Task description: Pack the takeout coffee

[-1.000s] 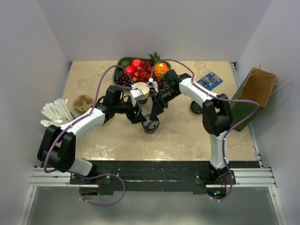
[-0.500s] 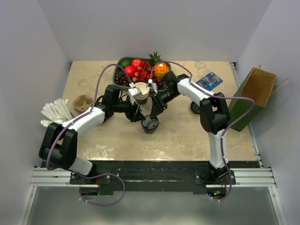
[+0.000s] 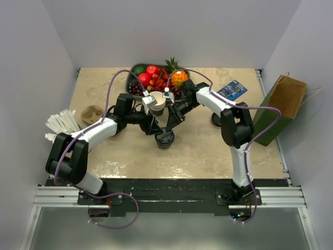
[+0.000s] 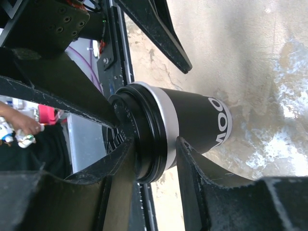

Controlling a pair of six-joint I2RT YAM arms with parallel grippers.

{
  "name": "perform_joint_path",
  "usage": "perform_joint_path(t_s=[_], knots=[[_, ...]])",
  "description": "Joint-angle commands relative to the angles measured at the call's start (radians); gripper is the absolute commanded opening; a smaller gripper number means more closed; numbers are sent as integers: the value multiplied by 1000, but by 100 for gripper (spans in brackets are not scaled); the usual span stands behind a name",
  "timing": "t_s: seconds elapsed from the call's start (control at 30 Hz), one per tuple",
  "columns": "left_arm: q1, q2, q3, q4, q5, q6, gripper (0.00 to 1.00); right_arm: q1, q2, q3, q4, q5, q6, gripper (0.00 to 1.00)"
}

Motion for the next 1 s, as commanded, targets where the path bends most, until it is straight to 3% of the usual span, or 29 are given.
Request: perform_joint_path(t_s=[0.0,0.4,0.67,0.97], knots=[[28,10,38,29,65,-39,75,-8,17,6,23,-22,35,40],[52,7,11,19,105,-87,76,-20,16,22,38,-42,66,41],[57,-16,-8,-63,163,-65,79,-19,-4,19,26,-37,52,51],[57,-32,-94,38,151,-179,82,-19,-29,9,-6,-42,11,61]])
